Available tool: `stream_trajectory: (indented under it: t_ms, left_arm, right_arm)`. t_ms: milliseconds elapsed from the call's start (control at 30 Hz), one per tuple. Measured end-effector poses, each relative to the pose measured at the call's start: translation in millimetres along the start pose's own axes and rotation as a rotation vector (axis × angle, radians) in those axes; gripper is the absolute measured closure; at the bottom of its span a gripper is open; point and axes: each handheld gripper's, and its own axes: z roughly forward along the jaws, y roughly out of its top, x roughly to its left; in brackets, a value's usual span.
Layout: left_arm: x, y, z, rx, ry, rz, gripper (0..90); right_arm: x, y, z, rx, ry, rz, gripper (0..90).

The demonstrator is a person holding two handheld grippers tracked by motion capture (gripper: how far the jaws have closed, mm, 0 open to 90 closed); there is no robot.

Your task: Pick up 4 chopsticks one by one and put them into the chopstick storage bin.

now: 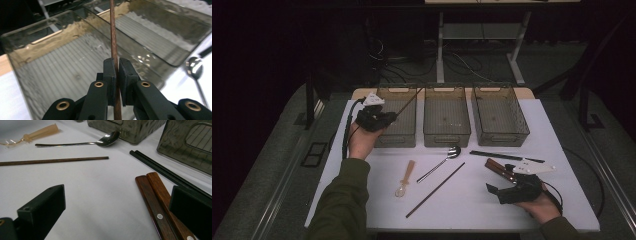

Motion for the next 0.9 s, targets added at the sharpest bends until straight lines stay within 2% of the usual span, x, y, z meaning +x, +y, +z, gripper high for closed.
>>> stream_trajectory:
  t_ms: [100, 233, 400, 467, 500, 567, 633, 733, 833, 867, 900]
  left_arm:
    - [8.0, 0.4, 3.8, 0.015, 0.025, 0.003, 84.7]
    - [20.5, -3.0, 11.4, 0.026, 0.054, -0.025, 84.7]
    - [33.8, -9.6, 20.0, 0.035, 0.072, -0.092, 84.7]
    - [35.1, -10.9, 24.1, 0.083, 0.095, -0.087, 84.7]
    - [37.1, -14.0, 27.9, 0.101, 0.083, -0.103, 84.6]
    - [37.1, -15.4, 30.0, 0.111, 0.082, -0.11, 84.6]
    - [37.9, -17.7, 33.1, 0.152, 0.086, -0.104, 84.6]
    - [37.3, -17.2, 34.1, 0.145, 0.08, -0.129, 84.4]
    - [34.8, -17.0, 36.3, 0.165, 0.091, -0.115, 83.0]
    - [34.2, -17.0, 36.7, 0.162, 0.094, -0.112, 83.0]
    - [33.7, -17.0, 36.8, 0.141, 0.087, -0.127, 78.4]
  right_arm:
    - [0.2, 0.0, 0.3, 0.002, 0.002, 0.0, 0.5]
    - [0.1, -0.1, 0.1, 0.001, 0.002, 0.001, 0.5]
    - [0.2, -0.1, 0.6, 0.003, 0.003, 0.001, 0.5]
    - [0.1, -0.1, 0.4, 0.002, 0.004, 0.0, 0.5]
    - [0.0, -0.1, 0.2, 0.001, 0.004, 0.002, 0.5]
    - [-0.2, -0.2, 0.1, 0.0, 0.004, 0.001, 0.5]
    - [-0.1, -0.2, 0.1, 0.0, 0.004, 0.0, 0.5]
    - [0.3, -0.2, -0.1, 0.001, 0.004, 0.0, 0.5]
    - [0.1, -0.2, 0.1, 0.001, 0.004, 0.0, 0.5]
    - [0.1, -0.2, 0.1, 0.001, 0.004, 0.0, 0.5]
    - [0.2, -0.2, 0.0, 0.001, 0.004, 0.0, 0.5]
